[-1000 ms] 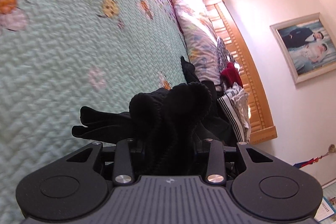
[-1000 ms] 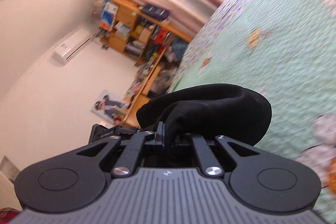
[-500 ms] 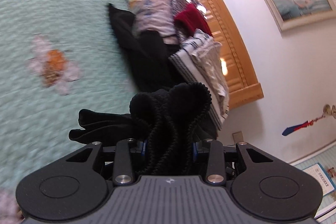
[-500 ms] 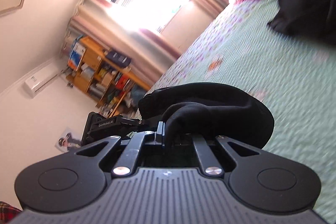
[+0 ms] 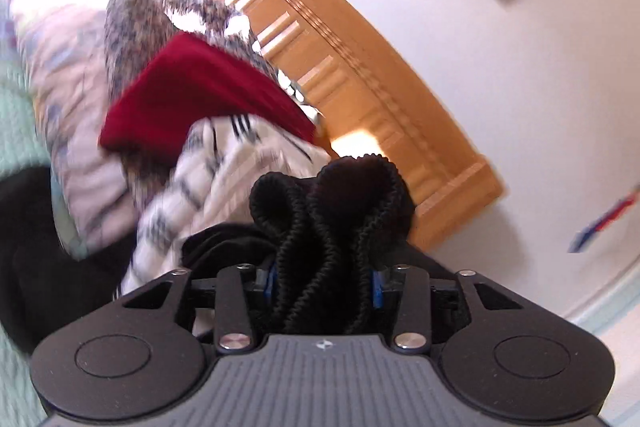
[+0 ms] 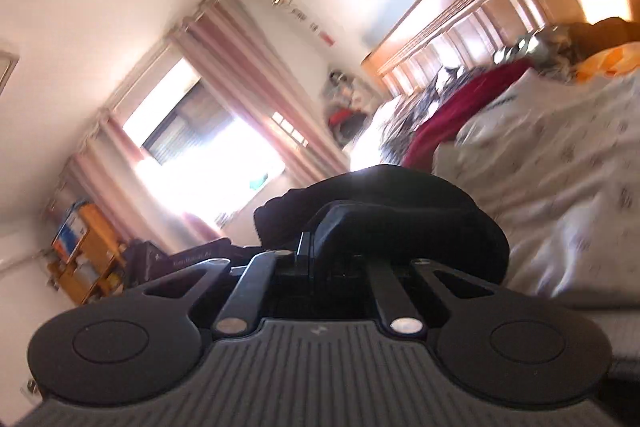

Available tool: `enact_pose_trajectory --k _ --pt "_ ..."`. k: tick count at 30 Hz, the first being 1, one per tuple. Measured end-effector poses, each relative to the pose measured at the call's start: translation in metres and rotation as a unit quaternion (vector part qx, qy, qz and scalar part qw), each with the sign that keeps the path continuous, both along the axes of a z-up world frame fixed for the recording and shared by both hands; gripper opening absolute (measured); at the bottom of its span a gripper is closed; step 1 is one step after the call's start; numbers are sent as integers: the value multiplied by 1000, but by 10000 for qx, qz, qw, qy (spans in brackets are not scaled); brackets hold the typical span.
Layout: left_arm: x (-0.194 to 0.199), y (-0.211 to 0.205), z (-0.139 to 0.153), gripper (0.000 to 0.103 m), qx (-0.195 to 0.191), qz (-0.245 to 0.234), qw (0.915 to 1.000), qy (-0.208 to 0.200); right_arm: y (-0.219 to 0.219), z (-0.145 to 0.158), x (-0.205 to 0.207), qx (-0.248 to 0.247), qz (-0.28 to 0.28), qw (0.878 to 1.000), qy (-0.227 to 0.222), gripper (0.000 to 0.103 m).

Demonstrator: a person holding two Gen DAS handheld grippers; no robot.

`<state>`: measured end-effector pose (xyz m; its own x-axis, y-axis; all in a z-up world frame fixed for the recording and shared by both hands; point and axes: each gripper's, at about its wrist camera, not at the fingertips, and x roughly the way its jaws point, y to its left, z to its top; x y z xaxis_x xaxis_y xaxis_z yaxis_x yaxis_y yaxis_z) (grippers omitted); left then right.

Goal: Fold clothes
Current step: 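Lift the folded black garment with both grippers and carry it toward the clothes pile by the headboard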

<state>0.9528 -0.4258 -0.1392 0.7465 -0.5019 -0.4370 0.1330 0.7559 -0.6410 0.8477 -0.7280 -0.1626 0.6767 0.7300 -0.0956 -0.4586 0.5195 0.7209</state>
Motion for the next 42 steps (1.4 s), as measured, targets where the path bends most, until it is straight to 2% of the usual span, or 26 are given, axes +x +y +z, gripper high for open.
enact_pose_trajectory --k 2,3,4,5,6,7,8,9,10,12,15,17,19,21,23,24,25,26,27,28,30,32,36,39,40,42 --pt "29 -8 -17 50 268 476 9981 282 -23 -13 42 -138 -561 9981 224 7" --pt "41 -9 -30 50 301 692 9960 470 -35 -24 63 -297 -952 9943 381 12" --pt "46 -5 -45 50 277 831 9943 609 -46 -44 83 -417 -1228 9888 736 17" --pt "44 0 -57 51 251 882 9941 573 -50 -63 94 -545 -1339 9853 910 20" --pt "43 5 -68 53 225 933 9939 537 -55 -82 105 -673 -1449 9812 1083 30" --pt "42 10 -79 65 227 954 9939 500 -60 -101 115 -798 -1557 9766 1251 29" --pt "42 13 -84 78 276 923 9943 466 -58 -112 114 -738 -1529 9793 1100 29" --pt "42 14 -85 79 307 904 9945 434 -56 -124 112 -680 -1501 9818 949 29" --pt "43 15 -86 78 338 885 9947 402 -51 -126 110 -853 -1552 9814 743 30" --pt "45 17 -86 77 405 849 9950 344 -49 -126 110 -814 -1466 9839 614 32" --pt "48 14 -79 76 513 780 9952 299 -60 -118 119 -184 -1066 9926 550 38" --pt "47 11 -77 75 555 774 9951 257 -52 -105 121 -426 -884 9941 464 49" --pt "47 9 -79 76 574 818 9946 277 -44 -92 122 -668 -702 9946 378 65" --pt "48 8 -84 78 568 863 9941 326 -37 -79 123 -910 -519 9941 291 69" --pt "48 6 -86 78 664 882 9933 330 -25 -76 122 -1158 -514 9919 92 68" --pt "48 4 -86 78 742 887 9928 310 -20 -73 119 -1338 -537 9896 -6 59" --pt "47 1 -83 76 829 883 9923 258 -15 -70 116 -1518 -560 9868 -103 38" --pt "45 -2 -79 67 914 857 9920 184 -9 -68 114 -1781 -574 9822 -135 28" --pt "42 -7 -74 59 1043 847 9909 103 -5 -67 110 -1976 -675 9778 -167 23" --pt "40 -14 -66 56 1254 869 9883 11 -3 -65 104 -2047 -739 9755 -315 21" --pt "35 -28 -49 49 1641 893 9822 -193 -7 -60 91 -1864 -776 9780 -520 20" --pt "30 -42 -27 38 1795 831 9791 -469 -16 -46 79 -1647 -918 9795 -714 18" --pt "33 -74 15 38 2099 756 9708 -877 -45 -18 65 -1131 -1151 9839 -768 18" --pt "46 -104 20 41 2342 588 9655 -978 -70 -15 62 -944 -1579 9807 -661 16" --pt "53 -113 13 45 2468 544 9632 -913 -78 -19 63 -910 -1741 9789 -567 16" --pt "70 -132 -11 68 2886 610 9538 -575 -91 -35 73 -886 -1981 9757 -299 16"
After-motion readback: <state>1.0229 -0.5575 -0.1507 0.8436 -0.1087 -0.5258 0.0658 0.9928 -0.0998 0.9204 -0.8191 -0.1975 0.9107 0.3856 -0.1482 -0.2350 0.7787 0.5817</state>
